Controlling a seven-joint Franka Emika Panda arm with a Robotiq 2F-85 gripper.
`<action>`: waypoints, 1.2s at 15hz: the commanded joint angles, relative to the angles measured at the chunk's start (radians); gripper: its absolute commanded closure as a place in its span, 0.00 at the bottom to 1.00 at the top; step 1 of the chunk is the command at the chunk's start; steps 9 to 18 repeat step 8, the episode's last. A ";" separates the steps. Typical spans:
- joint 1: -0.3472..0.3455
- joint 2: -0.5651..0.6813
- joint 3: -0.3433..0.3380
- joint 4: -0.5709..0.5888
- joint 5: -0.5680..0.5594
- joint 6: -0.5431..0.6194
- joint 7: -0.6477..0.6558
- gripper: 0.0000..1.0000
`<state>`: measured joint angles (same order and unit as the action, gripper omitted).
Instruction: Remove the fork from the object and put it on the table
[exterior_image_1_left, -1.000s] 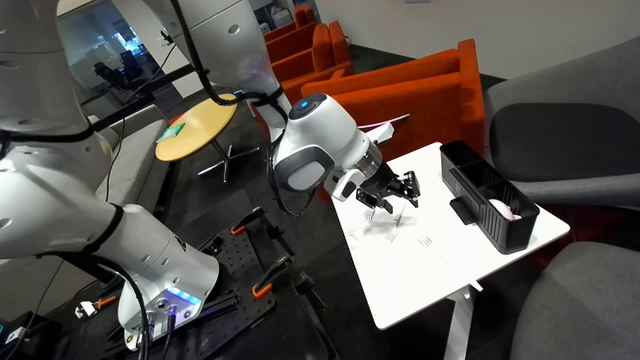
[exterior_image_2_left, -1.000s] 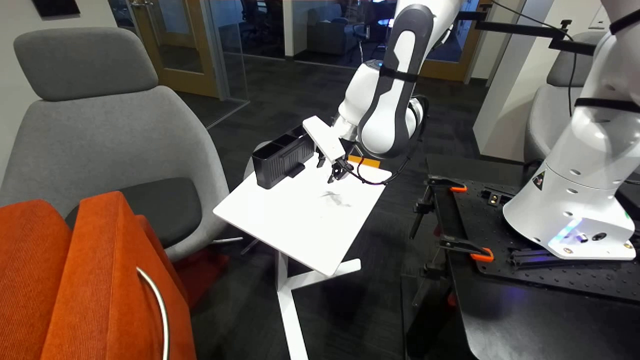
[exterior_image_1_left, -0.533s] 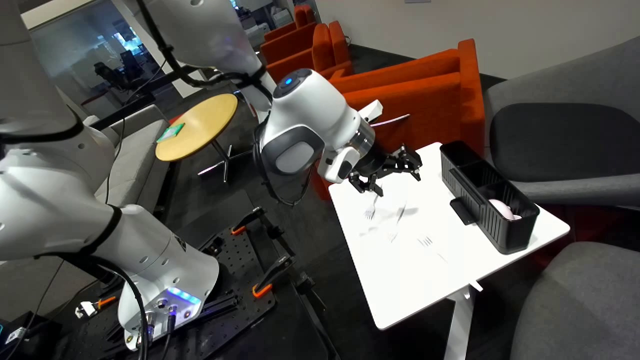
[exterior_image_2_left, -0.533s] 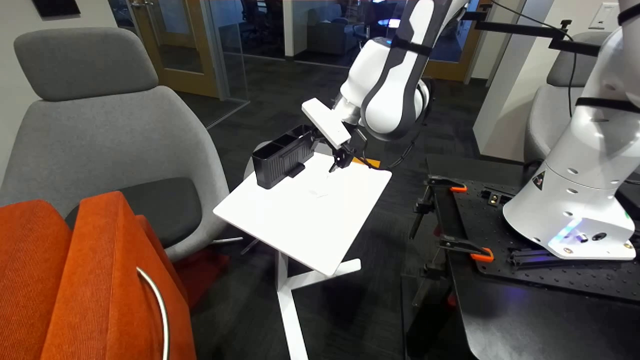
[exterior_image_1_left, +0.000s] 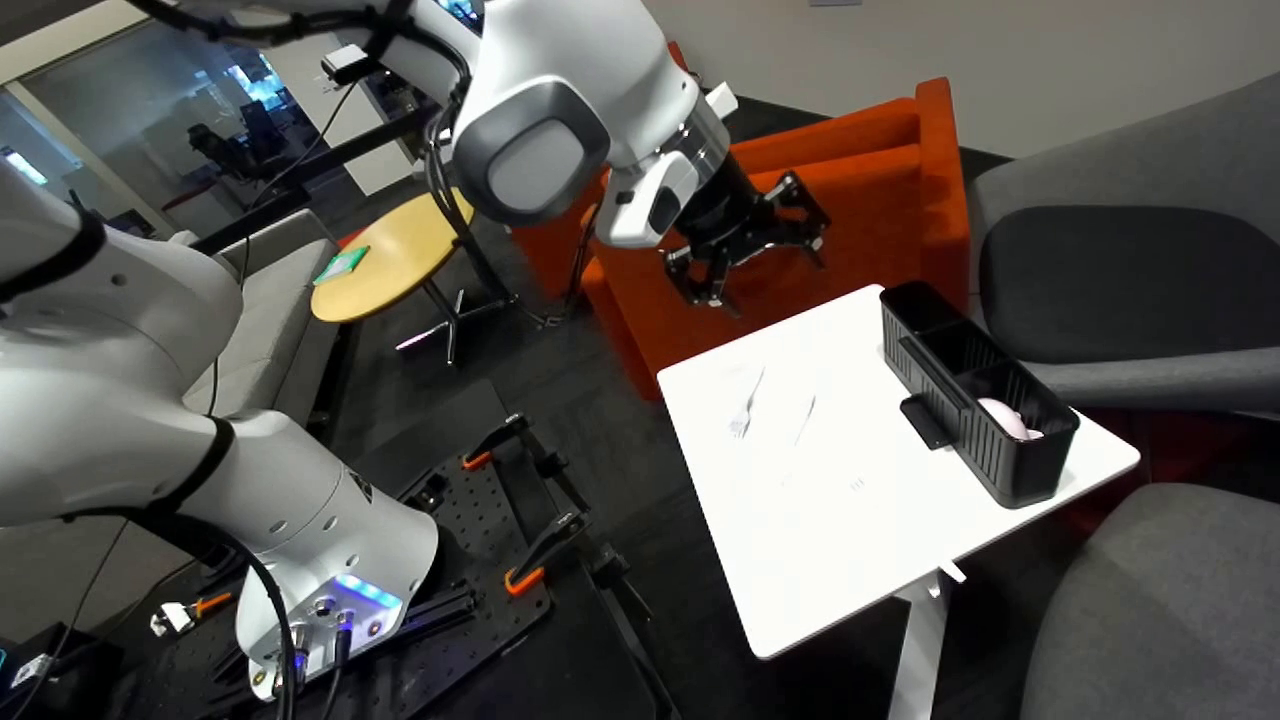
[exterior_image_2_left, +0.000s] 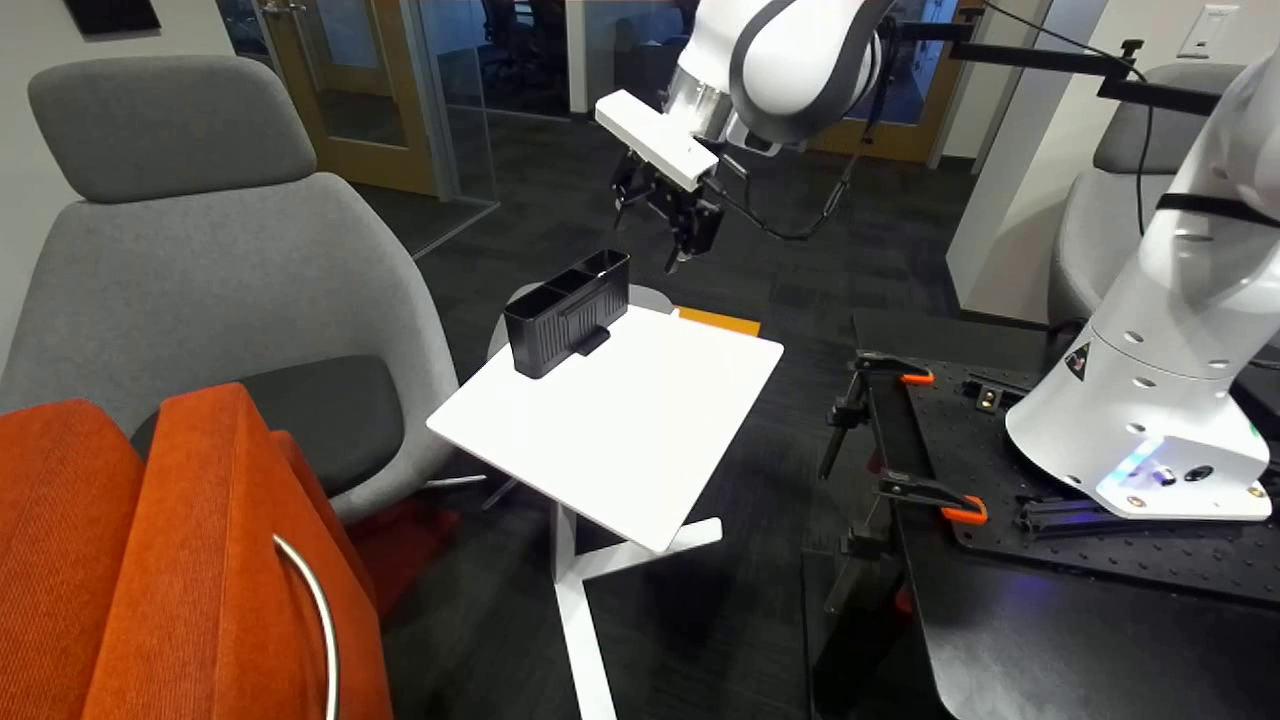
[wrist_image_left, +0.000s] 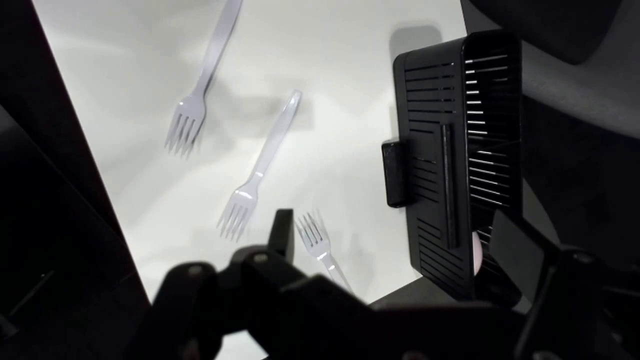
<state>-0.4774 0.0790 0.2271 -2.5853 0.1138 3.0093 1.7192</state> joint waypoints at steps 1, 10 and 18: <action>0.123 -0.085 -0.118 0.039 0.109 -0.157 -0.143 0.00; 0.248 -0.094 -0.276 0.050 0.079 -0.187 -0.166 0.00; 0.248 -0.094 -0.276 0.050 0.079 -0.187 -0.166 0.00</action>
